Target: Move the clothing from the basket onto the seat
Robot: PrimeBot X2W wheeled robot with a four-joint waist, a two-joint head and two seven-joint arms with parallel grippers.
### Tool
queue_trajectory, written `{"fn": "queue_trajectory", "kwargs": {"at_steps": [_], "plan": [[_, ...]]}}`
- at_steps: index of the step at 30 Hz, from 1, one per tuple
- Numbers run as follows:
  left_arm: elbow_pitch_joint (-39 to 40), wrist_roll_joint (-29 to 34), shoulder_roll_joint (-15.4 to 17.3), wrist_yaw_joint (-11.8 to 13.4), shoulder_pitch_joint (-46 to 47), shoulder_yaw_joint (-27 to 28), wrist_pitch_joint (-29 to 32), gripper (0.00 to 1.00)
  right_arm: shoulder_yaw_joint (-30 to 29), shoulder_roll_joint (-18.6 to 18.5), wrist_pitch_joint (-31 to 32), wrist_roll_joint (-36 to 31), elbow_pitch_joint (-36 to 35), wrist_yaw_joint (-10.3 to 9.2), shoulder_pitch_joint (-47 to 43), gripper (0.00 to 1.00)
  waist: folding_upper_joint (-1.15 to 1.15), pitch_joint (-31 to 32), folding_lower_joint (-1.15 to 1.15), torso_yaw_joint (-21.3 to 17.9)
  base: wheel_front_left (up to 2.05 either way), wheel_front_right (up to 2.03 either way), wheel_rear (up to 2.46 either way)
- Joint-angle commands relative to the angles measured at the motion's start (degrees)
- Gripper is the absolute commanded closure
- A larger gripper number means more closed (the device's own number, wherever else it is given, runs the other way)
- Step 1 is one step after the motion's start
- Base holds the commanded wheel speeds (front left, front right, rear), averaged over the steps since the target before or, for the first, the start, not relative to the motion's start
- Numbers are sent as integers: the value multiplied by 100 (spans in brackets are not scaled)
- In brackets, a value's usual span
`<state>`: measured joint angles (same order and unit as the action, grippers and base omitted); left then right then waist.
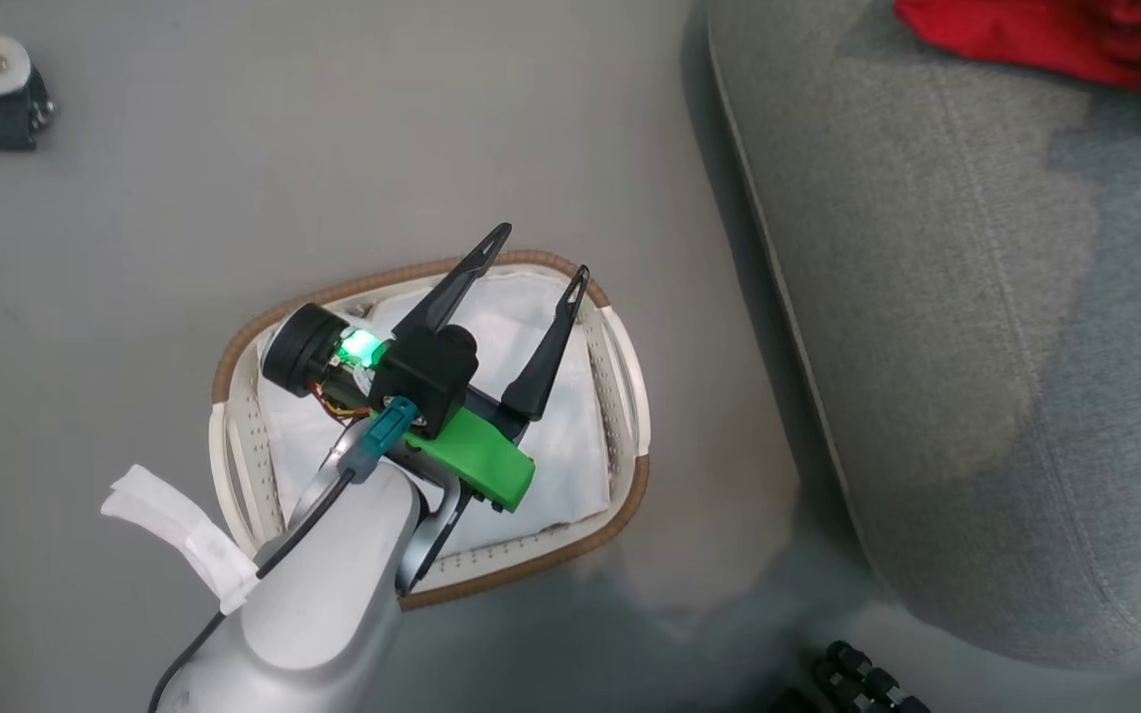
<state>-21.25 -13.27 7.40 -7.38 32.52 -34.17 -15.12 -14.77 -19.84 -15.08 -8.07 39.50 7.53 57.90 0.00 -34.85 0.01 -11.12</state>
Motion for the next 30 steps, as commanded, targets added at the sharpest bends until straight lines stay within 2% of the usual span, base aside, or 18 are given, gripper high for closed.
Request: {"fn": "queue_trajectory", "kwargs": {"at_steps": [1,11,12,13,14,15,30], "plan": [[26,51,53,5,120,34,-4,0,-45,117,-12,-55,63,-8,-111,100,0,-375,-1,138,0,0,0],[-13,57,107,26,41,119,-4,0,-166,479,-12,-268,89,-8,-548,100,0,-412,-1,-8,0,0,0],[-19,39,104,26,28,130,-4,0,-169,512,-12,-285,48,-8,-592,82,0,-390,-1,-24,0,0,0],[-22,18,97,24,14,137,-4,0,-171,533,-12,-295,24,-8,-631,75,0,-366,-1,-36,0,0,0],[-29,-2,91,23,-5,143,-4,0,-175,550,-11,-309,-15,-8,-680,25,0,-331,-1,-51,0,0,0],[-30,-17,85,23,-18,149,-4,0,-179,558,-12,-314,-53,-8,-722,0,0,-305,-1,-59,0,0,0],[-7,-341,-73,78,-484,687,-4,0,-183,824,-12,-215,-590,-8,-2022,0,0,720,-1,-74,0,0,0]]}}
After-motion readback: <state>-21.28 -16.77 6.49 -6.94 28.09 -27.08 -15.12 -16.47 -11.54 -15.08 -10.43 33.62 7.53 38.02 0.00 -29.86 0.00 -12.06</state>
